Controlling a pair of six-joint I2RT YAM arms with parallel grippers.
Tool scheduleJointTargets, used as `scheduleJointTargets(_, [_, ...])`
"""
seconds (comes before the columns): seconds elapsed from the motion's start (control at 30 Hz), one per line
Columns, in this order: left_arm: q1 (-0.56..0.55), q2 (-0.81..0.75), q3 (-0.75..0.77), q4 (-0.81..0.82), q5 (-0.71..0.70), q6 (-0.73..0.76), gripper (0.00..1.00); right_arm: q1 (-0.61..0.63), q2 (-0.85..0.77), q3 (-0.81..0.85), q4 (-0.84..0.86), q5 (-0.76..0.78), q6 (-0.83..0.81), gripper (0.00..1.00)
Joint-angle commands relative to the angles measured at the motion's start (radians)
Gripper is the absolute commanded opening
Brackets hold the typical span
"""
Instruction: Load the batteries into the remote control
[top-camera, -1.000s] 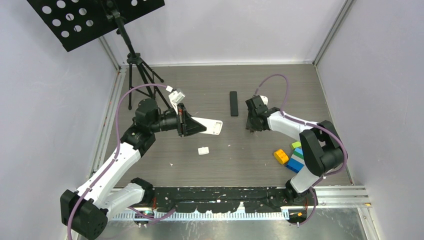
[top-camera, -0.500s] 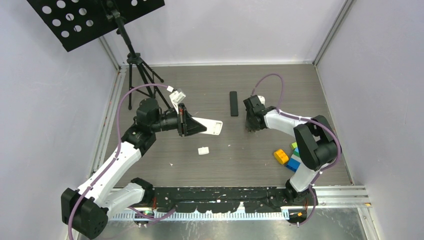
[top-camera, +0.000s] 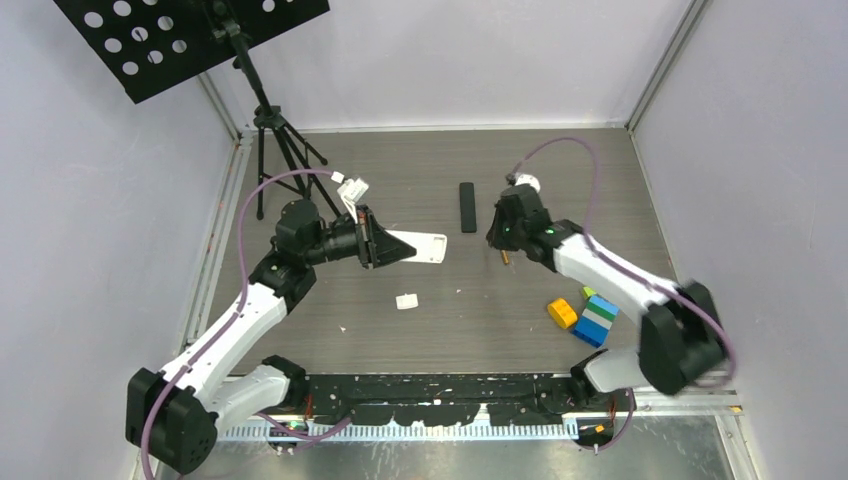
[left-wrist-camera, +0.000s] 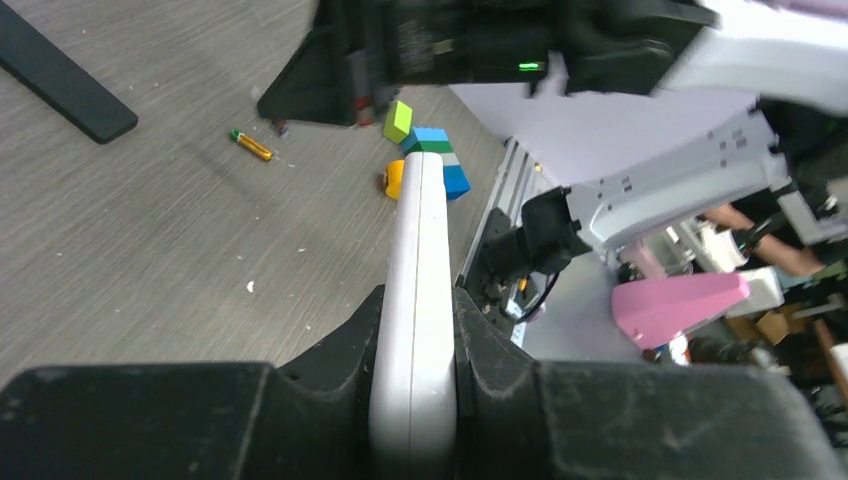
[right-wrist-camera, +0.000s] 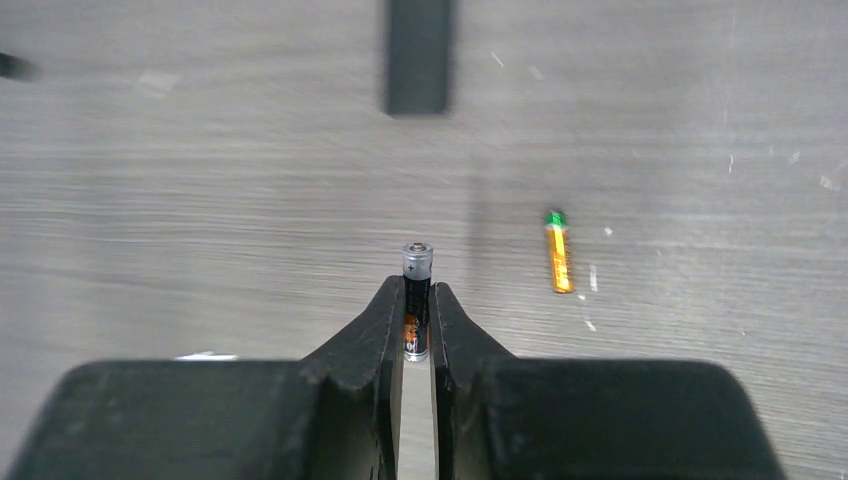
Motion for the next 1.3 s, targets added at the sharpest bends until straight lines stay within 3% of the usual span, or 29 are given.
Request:
scheduleJointTargets(0.0, [-0.001,0.033,-0.032,0.257,-0.045,-0.218,0.0,0.005,-0.288,-0.003,0.128,-0.086,0.079,0.06])
scheduleJointTargets(0.2, [-0.002,0.092,-0.061,0.493,-0.115,-0.453,0.0,0.048,-0.48,-0.009,0.267,-0.226,0.212,0.05])
scheduleJointTargets(0.4, [-0.003,0.128,-0.063,0.653,-0.132,-0.6,0.0,0.205,-0.486,0.051,0.303,-0.134,0.194,0.06])
scheduleJointTargets(0.7, [-0.005,0.14,-0.062,0.718,-0.149,-0.744,0.0,0.322,-0.398,0.135,0.298,0.043,0.037,0.05])
scheduleJointTargets(1.27, [-0.006,0.143,-0.057,0.749,-0.133,-0.799,0.0,0.357,-0.37,0.113,0.399,0.044,-0.1,0.09])
